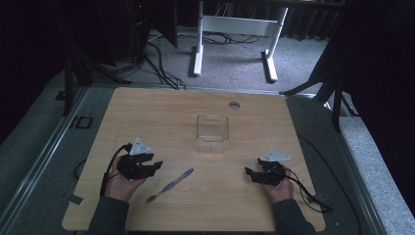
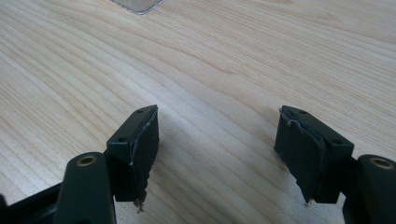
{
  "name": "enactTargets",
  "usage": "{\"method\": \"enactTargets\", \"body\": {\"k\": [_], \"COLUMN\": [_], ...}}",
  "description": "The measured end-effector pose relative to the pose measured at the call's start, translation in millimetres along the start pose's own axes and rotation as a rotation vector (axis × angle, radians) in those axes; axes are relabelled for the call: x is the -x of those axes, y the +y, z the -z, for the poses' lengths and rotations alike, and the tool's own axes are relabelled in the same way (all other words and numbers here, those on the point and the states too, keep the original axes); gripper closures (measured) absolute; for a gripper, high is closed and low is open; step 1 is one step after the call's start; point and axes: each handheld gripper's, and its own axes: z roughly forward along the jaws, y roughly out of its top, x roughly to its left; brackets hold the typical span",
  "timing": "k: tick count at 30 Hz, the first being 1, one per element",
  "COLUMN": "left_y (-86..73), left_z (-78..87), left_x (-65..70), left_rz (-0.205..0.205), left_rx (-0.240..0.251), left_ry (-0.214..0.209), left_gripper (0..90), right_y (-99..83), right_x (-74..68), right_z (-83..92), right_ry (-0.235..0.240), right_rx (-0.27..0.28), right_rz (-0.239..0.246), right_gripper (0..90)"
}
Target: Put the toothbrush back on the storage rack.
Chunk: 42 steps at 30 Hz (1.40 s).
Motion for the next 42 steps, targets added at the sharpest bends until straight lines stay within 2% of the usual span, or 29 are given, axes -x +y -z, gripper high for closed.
{"method": "enactTargets", "body": {"k": [18, 42], "left_y": [7.7, 11.8], "left_z": [7.1, 6.8], "left_x": [6.0, 12.8], "left_rz": [-0.038, -0.076], "left_rx": [-0.042, -0.114], "left_ry": [-0.032, -0.062], "left_gripper": [55.3, 56.6], "right_y": [-0.2, -0.1], "right_x": [-0.2, -0.3], "right_z": [0.2, 0.2], "right_ry": [0.0, 0.0], "right_rx": [-0.001, -0.001], "right_rz": [0.0, -0.002], "right_gripper": [29.9, 29.9]}}
